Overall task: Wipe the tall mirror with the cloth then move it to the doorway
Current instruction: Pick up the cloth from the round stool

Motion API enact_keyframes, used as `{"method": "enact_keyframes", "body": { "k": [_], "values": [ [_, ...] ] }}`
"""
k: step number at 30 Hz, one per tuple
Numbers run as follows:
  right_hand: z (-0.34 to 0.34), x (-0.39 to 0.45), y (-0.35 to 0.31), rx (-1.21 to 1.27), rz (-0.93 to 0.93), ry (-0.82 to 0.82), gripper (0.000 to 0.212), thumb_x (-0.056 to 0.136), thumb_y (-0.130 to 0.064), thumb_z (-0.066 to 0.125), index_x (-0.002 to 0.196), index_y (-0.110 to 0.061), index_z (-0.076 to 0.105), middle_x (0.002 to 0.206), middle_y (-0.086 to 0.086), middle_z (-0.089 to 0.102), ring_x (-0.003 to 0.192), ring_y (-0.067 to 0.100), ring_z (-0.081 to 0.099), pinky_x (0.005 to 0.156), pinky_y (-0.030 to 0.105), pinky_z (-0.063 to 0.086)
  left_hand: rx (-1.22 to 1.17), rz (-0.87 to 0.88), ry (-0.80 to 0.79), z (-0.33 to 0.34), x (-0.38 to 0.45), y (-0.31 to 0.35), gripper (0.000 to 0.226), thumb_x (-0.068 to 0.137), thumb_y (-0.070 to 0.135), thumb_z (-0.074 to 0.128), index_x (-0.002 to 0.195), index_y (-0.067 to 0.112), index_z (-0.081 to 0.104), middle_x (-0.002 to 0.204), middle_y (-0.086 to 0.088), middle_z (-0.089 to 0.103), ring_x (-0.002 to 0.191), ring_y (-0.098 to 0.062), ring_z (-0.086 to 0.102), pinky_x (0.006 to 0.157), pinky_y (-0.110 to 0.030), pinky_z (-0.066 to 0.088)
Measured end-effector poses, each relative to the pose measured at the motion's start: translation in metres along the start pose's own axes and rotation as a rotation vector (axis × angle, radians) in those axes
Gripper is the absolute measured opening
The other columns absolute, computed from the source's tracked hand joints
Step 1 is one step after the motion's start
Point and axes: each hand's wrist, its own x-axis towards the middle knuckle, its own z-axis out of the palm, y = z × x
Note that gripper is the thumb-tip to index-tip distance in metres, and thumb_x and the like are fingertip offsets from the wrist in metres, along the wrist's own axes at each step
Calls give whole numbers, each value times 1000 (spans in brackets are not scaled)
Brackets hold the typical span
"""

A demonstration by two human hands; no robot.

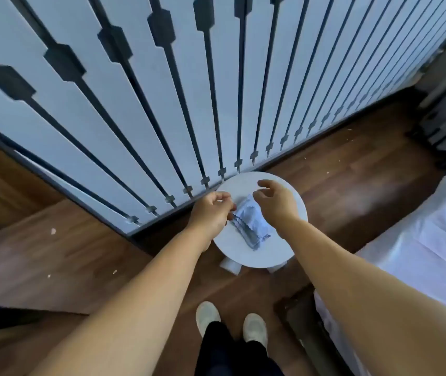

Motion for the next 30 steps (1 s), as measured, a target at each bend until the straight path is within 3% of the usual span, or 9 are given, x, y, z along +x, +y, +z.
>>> {"method": "enact_keyframes", "body": {
  "k": [3, 9, 13, 16, 19, 22, 25, 27, 30],
  "values": [
    [23, 34, 24, -75, 12, -10, 39, 92, -19, 53, 131, -22, 49, 126, 3, 59, 109, 20, 55, 92, 29, 40, 8, -16, -13, 17, 41, -22, 8, 90, 27, 51, 88, 30, 57, 108, -4, 69, 98, -24, 65, 92, -41, 52],
    [78, 98, 89, -275, 32, -60, 53, 85, -21, 58, 136, -31, 43, 139, 3, 48, 128, 27, 39, 106, 36, 32, 9, -67, -43, 40, 107, -68, 22, 89, 26, 52, 110, 26, 57, 116, -3, 65, 106, -21, 63, 94, -37, 50],
    [109, 126, 127, -423, 82, -100, 58, 87, -34, 58, 139, -37, 33, 152, -3, 28, 140, 25, 17, 112, 42, 21, 14, -89, -47, 43, 140, -90, 22, 90, 22, 52, 112, 25, 56, 117, -5, 66, 105, -20, 63, 91, -33, 49],
    [128, 143, 148, -458, 151, -66, 57, 89, -28, 56, 139, -42, 31, 155, -4, 15, 142, 23, 7, 112, 44, 17, 13, -128, -53, 43, 159, -108, 24, 91, 20, 50, 115, 24, 54, 118, -4, 65, 103, -18, 62, 89, -30, 49],
    [141, 158, 164, -540, 153, -33, 56, 89, -23, 56, 136, -44, 34, 155, -5, 9, 141, 23, 3, 113, 42, 12, -19, -143, -61, 44, 168, -119, 24, 92, 19, 49, 115, 23, 53, 112, -3, 65, 90, -10, 61, 78, -24, 49],
    [147, 169, 176, -595, 158, 8, 54, 86, -15, 55, 130, -43, 40, 151, -5, 13, 138, 25, 7, 111, 42, 16, -31, -145, -61, 43, 177, -122, 31, 91, 18, 48, 122, 19, 53, 106, -4, 66, 80, -7, 59, 68, -18, 48],
    [144, 176, 184, -582, 86, 48, 48, 84, -7, 50, 124, -34, 51, 140, -1, 28, 126, 27, 24, 101, 38, 30, -20, -139, -56, 42, 181, -121, 30, 90, 17, 49, 120, 20, 53, 106, -4, 66, 82, -7, 59, 62, -16, 47],
    [137, 182, 184, -439, 61, 46, 42, 84, -1, 47, 115, -25, 59, 128, 3, 40, 115, 28, 35, 91, 31, 36, -4, -135, -56, 42, 181, -120, 31, 91, 18, 48, 121, 20, 52, 109, -4, 66, 83, -8, 59, 63, -17, 47],
    [125, 180, 165, -162, 71, 122, 41, 80, 6, 45, 103, -22, 66, 111, -3, 45, 108, 29, 47, 90, 32, 42, 14, -133, -38, 43, 175, -112, 32, 92, 22, 49, 124, 22, 52, 116, -2, 63, 88, -11, 58, 67, -20, 46]
  ]
}}
